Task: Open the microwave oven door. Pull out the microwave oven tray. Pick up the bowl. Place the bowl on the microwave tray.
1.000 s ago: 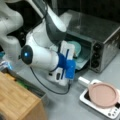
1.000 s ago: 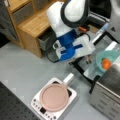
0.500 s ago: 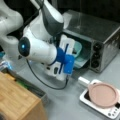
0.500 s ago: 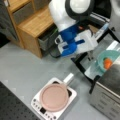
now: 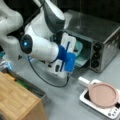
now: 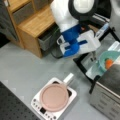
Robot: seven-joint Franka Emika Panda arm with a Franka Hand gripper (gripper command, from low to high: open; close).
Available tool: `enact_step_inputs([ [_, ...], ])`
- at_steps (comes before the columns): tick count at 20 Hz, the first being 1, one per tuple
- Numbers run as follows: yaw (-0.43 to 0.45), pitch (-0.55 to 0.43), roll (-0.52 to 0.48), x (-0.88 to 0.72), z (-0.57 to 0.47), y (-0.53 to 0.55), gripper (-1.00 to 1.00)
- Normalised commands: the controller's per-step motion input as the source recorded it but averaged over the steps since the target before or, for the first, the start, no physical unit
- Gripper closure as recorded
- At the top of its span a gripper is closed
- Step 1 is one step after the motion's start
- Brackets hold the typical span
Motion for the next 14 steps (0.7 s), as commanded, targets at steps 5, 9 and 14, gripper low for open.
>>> enact_step_inputs([
  [5,-0.044,0.023,-0.194,0.00,0.18,0.25,-1.00],
  [9,-0.035,0.015,-0.199,0.01,0.18,0.20,-1.00],
  [14,-0.009,0.022,-0.147,0.01,0.18,0.17,-1.00],
])
